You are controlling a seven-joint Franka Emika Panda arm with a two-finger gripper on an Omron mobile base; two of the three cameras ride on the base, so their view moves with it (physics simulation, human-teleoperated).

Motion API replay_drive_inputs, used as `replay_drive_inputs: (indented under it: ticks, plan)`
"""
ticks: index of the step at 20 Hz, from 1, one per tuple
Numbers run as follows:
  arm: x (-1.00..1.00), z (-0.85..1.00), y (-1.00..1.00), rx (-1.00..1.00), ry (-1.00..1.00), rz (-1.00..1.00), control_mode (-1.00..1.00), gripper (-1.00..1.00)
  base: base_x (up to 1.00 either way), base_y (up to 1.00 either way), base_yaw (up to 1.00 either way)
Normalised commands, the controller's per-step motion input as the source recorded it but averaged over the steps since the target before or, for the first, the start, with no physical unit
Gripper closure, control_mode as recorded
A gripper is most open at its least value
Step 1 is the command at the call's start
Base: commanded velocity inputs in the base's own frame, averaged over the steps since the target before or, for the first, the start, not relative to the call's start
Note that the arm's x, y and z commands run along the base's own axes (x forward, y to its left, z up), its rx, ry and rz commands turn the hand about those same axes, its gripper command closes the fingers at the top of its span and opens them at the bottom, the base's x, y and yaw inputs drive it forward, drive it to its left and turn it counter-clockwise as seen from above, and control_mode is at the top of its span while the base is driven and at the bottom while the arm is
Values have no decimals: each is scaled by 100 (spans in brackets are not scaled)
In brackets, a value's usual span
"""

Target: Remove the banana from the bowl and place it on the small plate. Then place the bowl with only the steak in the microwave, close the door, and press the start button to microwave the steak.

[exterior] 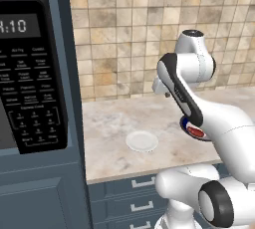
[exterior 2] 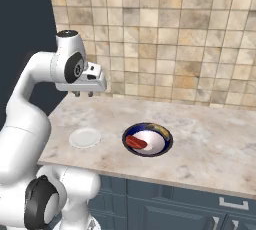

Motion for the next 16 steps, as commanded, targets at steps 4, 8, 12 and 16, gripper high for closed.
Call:
replay_drive_inputs:
  ticks: [4, 8, 12, 16]
  plan:
    - [-11, -6, -4, 0, 0, 0, -100, -100, 0, 0, 0]
    - [-13, -58, -88, 1, 2, 0, -100, -100, 0, 0, 0]
    - [-33, -40, -100, 0, 0, -1, -100, -100, 0, 0, 0]
    - [-10, -23, -100, -13, 1, -2, -100, -100, 0, 0, 0]
